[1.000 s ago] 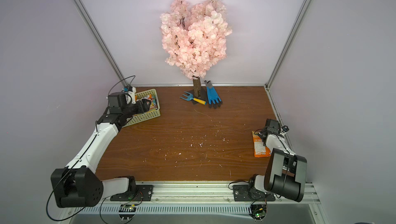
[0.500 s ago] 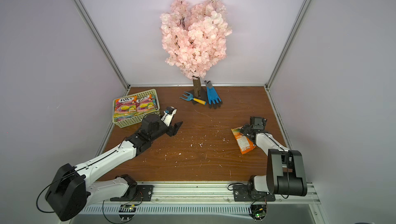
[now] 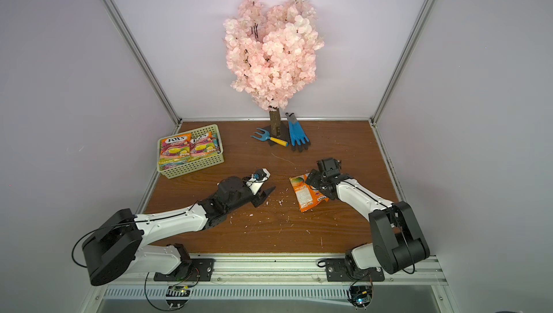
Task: Put the candies in the basket
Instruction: Move the candy to the center of the board, then pick up the candy at the center of the board.
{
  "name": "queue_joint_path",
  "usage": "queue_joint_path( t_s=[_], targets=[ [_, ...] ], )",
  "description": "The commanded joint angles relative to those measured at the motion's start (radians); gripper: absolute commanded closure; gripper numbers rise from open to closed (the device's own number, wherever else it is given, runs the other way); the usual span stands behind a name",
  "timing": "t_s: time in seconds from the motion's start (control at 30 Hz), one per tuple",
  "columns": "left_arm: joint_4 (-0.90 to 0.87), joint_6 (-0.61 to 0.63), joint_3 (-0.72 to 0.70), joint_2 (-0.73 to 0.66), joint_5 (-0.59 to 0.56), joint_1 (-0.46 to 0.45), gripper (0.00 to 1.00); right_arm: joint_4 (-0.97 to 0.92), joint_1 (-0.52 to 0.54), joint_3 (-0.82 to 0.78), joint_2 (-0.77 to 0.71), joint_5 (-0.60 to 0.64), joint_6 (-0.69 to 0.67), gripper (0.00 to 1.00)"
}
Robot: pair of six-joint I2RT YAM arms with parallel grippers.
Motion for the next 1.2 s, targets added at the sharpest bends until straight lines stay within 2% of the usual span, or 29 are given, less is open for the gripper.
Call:
queue_joint_path(
  t_s=[0.0, 0.1, 0.23, 0.3, 0.63, 0.97, 1.1, 1.17],
  targets=[
    [0.1, 0.069, 0.007, 0.033, -0.032, -0.043, 0.44, -0.258, -0.013, 0.007, -0.097, 0.137, 0.04, 0.07],
    [0.156, 0.089, -0.006, 0.052, -0.031, -0.057, 0.44, -0.241, -0.013, -0.07, -0.168, 0.08, 0.085, 0.15],
    [0.194, 0.11, -0.014, 0.07, -0.033, -0.06, 0.44, -0.056, -0.013, -0.219, -0.256, -0.046, 0.162, 0.4],
    [0.199, 0.122, -0.012, 0.08, -0.042, -0.06, 0.44, 0.016, -0.013, -0.262, -0.271, -0.073, 0.193, 0.47],
    [0.205, 0.134, -0.011, 0.093, -0.041, -0.059, 0.44, 0.187, -0.013, -0.355, -0.285, -0.06, 0.275, 0.46],
    [0.206, 0.133, -0.021, 0.096, -0.046, -0.061, 0.44, 0.342, -0.012, -0.424, -0.274, -0.088, 0.272, 0.46],
    [0.207, 0.132, -0.018, 0.099, -0.049, -0.062, 0.44, 0.376, -0.014, -0.438, -0.269, -0.099, 0.282, 0.51],
    [0.208, 0.135, -0.018, 0.101, -0.049, -0.061, 0.45, 0.376, -0.012, -0.439, -0.27, -0.097, 0.284, 0.57]
  ],
)
